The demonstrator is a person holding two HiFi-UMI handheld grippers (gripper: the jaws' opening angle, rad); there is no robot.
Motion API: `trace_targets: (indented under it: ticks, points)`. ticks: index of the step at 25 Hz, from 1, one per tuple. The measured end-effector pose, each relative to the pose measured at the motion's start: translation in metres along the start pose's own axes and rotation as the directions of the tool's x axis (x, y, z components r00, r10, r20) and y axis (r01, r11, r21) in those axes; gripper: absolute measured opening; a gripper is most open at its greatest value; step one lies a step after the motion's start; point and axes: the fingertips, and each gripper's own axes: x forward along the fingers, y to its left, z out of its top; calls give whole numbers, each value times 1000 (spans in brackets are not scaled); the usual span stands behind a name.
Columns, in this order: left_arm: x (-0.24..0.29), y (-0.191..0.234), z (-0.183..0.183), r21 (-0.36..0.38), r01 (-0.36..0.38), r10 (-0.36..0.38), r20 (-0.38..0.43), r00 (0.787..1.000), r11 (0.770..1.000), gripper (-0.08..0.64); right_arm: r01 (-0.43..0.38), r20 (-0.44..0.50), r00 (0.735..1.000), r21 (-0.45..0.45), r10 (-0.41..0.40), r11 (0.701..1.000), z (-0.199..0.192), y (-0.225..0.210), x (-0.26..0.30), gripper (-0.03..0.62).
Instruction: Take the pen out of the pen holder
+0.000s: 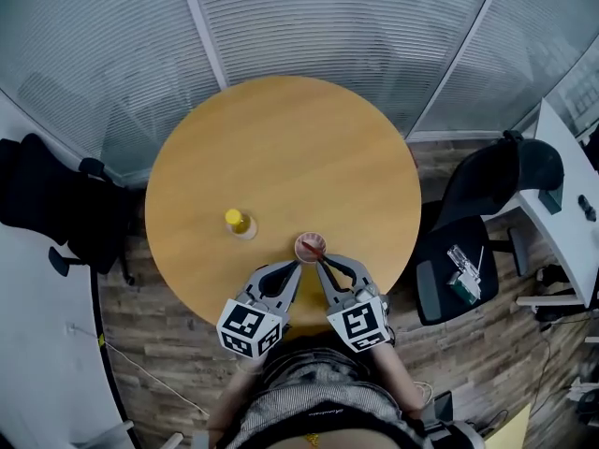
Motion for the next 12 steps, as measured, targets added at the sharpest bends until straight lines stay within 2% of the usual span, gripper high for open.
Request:
trace_targets:
  ticks: [6,12]
  points:
    - [-3,4,-11,-16,39,-39,-30,999,999,5,41,-30,999,2,-41,999,-9,0,7,29]
    - [-5,10,-15,-16,71,-72,-54,996,997,5,90,-115,989,-26,-93,996,-30,-2,16,29]
